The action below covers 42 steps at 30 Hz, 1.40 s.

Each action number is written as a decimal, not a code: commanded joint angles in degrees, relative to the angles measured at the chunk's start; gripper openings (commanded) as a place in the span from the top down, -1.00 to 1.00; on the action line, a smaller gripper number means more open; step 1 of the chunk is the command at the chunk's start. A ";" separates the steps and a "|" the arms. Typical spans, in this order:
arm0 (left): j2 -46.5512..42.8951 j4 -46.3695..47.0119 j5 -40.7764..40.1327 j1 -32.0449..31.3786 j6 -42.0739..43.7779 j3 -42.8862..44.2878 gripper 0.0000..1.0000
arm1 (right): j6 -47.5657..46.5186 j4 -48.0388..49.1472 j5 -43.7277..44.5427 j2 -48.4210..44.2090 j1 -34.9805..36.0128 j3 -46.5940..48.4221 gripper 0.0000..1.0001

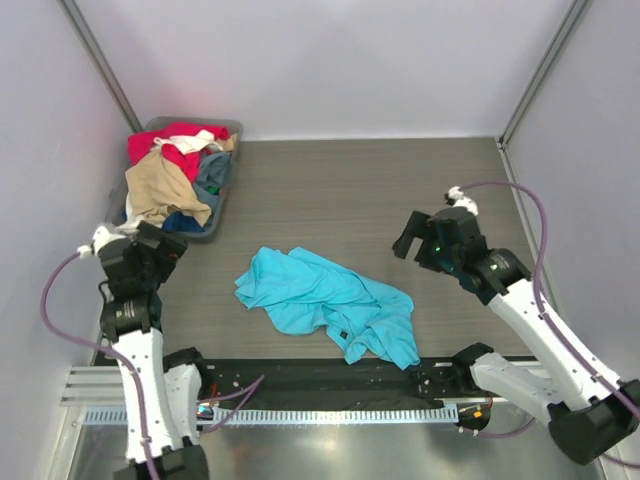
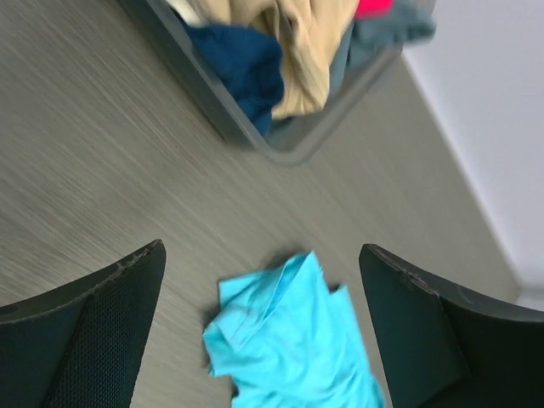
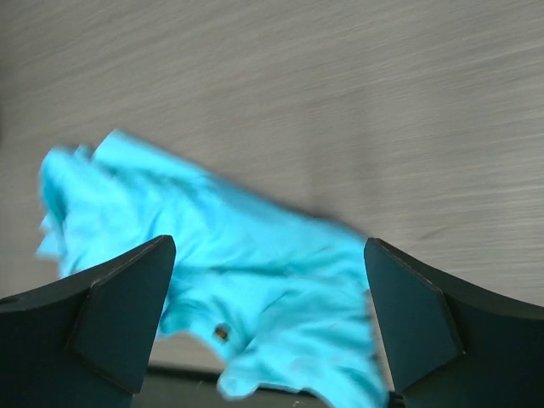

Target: Fold and stack the t-shirts

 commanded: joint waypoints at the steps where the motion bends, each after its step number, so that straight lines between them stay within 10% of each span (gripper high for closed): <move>1: 7.32 1.65 -3.60 -9.70 4.84 2.01 -0.91 | 11.36 -3.08 -4.61 0.12 13.24 -4.18 -0.99; 6: 21.74 0.69 -21.96 -37.53 5.38 7.19 -0.92 | 21.92 -3.00 1.46 0.47 25.25 -13.16 -0.99; 14: 43.63 1.92 -22.69 -50.06 5.99 8.87 -0.78 | 23.60 0.34 0.59 1.08 26.23 -19.42 -0.80; 24: 55.07 4.46 -23.40 -51.22 5.82 9.31 -0.08 | 20.35 2.10 0.33 6.01 26.32 -18.71 -0.73; 26: 56.40 4.38 -23.93 -51.30 5.82 9.92 0.41 | 20.35 2.10 0.50 5.40 26.32 -19.41 -0.65; 27: 56.31 3.68 -24.54 -51.31 5.82 10.19 0.99 | 20.52 2.01 0.85 5.13 26.32 -19.94 -0.60; 42: 43.84 -5.65 -26.93 -44.54 6.70 21.27 1.00 | 19.82 5.53 4.37 9.26 26.32 -20.38 0.98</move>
